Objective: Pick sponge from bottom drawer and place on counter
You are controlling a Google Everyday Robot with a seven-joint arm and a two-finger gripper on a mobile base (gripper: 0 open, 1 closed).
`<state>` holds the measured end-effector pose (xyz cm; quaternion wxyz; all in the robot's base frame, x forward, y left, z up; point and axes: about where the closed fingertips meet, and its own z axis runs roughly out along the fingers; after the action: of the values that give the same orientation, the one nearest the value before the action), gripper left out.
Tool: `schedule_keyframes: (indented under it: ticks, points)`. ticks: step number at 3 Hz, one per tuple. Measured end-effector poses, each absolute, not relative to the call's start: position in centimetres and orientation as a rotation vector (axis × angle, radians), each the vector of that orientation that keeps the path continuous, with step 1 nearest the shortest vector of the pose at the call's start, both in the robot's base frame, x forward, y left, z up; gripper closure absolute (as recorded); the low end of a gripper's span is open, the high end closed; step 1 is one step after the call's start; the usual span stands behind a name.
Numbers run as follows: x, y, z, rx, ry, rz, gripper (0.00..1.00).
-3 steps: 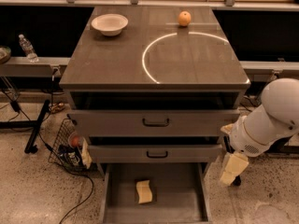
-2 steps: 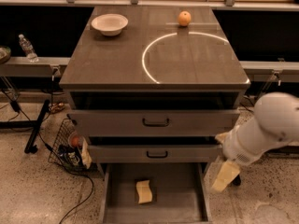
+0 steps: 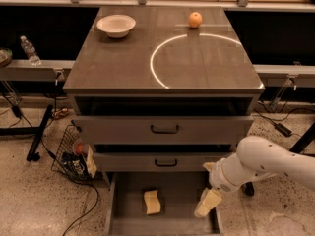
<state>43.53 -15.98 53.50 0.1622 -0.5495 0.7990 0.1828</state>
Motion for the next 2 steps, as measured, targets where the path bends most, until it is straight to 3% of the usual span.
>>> schedule_keyframes:
  ticks: [1,2]
  points:
    - [44.62,-12.72,46.26,-1.548,2.268,0.624,0.00]
    - [44.61,-12.71,46.26,-1.548,2.268,0.624,0.00]
